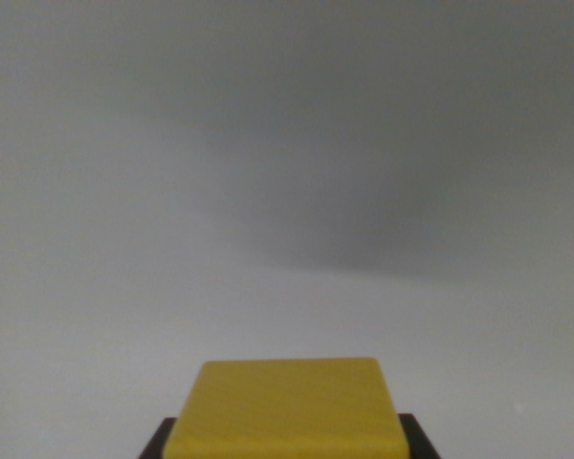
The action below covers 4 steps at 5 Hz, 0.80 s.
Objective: Pick yellow cube
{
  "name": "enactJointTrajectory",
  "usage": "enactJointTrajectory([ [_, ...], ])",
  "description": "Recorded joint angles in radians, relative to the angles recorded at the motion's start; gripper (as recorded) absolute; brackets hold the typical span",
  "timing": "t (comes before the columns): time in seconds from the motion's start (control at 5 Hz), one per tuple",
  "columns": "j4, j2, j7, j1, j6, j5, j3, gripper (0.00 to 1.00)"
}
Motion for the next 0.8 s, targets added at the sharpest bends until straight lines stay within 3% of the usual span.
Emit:
enactJointTrajectory([
  [0.2, 0.0, 0.0, 0.0, 0.0, 0.0, 0.0, 0.0, 1.0],
  [0.4, 0.031, -0.015, 0.0, -0.0007, 0.046, 0.0017, 0.001, 1.0],
  [0.6, 0.031, -0.015, 0.0, -0.0007, 0.046, 0.0017, 0.001, 1.0],
  [0.8, 0.063, -0.03, 0.0, -0.0014, 0.093, 0.0034, 0.001, 1.0],
])
